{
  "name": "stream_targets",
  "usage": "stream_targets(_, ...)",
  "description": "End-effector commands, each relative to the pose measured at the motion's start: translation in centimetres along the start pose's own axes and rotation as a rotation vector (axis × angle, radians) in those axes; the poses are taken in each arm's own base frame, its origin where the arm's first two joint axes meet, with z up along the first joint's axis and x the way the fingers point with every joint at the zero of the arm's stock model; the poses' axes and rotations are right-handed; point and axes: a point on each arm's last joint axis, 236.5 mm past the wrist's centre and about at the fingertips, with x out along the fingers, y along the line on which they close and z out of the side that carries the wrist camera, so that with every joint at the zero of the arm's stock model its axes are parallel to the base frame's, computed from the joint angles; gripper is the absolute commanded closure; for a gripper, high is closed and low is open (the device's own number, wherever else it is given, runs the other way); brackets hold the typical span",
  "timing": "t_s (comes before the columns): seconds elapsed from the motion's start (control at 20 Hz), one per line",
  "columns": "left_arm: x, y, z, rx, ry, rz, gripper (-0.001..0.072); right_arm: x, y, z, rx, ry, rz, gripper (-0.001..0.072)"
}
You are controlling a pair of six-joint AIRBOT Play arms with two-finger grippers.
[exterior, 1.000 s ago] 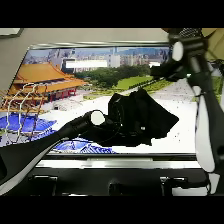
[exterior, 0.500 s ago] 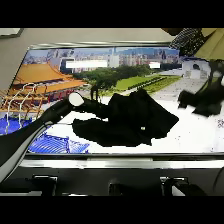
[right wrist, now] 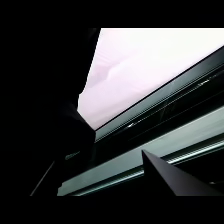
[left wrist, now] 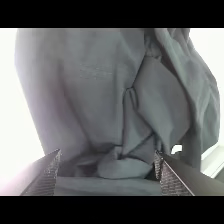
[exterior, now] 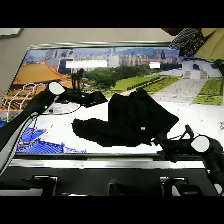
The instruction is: Fold the clothes and pants, and hang the long-sleeved shirts on hangers.
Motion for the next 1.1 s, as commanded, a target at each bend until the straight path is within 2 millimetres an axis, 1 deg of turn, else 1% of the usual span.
stream_targets(0.0, -0.4, 0.5, 0.4, 0.055, -0.009, 0.006, 0.0045, 1.4, 0.8, 0.5, 0.101, -0.027, 0.093, 0.0157)
stream_targets(0.15, -0.4, 0.6, 0.5, 0.072, -0.011, 0.01, 0.0045, 2.3, 0.8, 0.5, 0.13, 0.001, 0.083, 0.0186)
stream_targets(0.25, -0.4, 0.6, 0.5, 0.072, -0.012, 0.011, 0.0045, 3.0, 1.3, 1.2, 0.143, 0.0, 0.094, 0.0197)
stream_targets(0.35, -0.4, 0.6, 0.5, 0.073, -0.012, 0.01, 0.0045, 3.4, 2.8, 1.4, 0.159, 0.017, 0.153, 0.0315)
stream_targets(0.45, -0.3, 0.7, 0.5, 0.099, -0.011, 0.011, 0.0045, 3.5, 3.5, 1.7, 0.16, 0.01, 0.182, 0.0538)
stream_targets(0.5, -0.3, 0.7, 0.5, 0.111, -0.01, 0.011, 0.0045, 3.5, 3.5, 1.8, 0.16, 0.007, 0.183, 0.0611)
stream_targets(0.55, -0.2, 0.6, 0.8, 0.114, -0.014, 0.011, 0.0045, 3.5, 3.5, 1.7, 0.16, 0.011, 0.181, 0.0665)
stream_targets(0.65, 0.0, 0.3, 2.1, 0.12, -0.034, 0.006, 0.0044, 3.5, 3.1, 1.1, 0.154, 0.034, 0.162, 0.0666)
stream_targets(0.7, 0.3, 0.1, 3.1, 0.108, -0.046, 0.001, 0.0045, 3.5, 2.8, 0.8, 0.145, 0.041, 0.151, 0.0666)
stream_targets(0.8, 1.6, -0.9, 5.5, 0.077, -0.065, -0.02, 0.0045, 3.1, 2.3, 0.6, 0.117, 0.037, 0.133, 0.0666)
stream_targets(0.9, 4.2, -2.2, 7.0, 0.044, -0.045, -0.051, 0.0045, 2.7, 1.9, 0.4, 0.088, 0.024, 0.119, 0.0666)
stream_targets(0.95, 5.6, -2.6, 7.2, 0.02, -0.022, -0.064, 0.0045, 2.5, 1.6, 0.3, 0.076, 0.021, 0.11, 0.0666)
stream_targets(1.05, 8.6, -3.2, 6.8, -0.01, 0.035, -0.085, 0.0045, 2.4, 1.0, 0.3, 0.055, 0.013, 0.088, 0.0666)
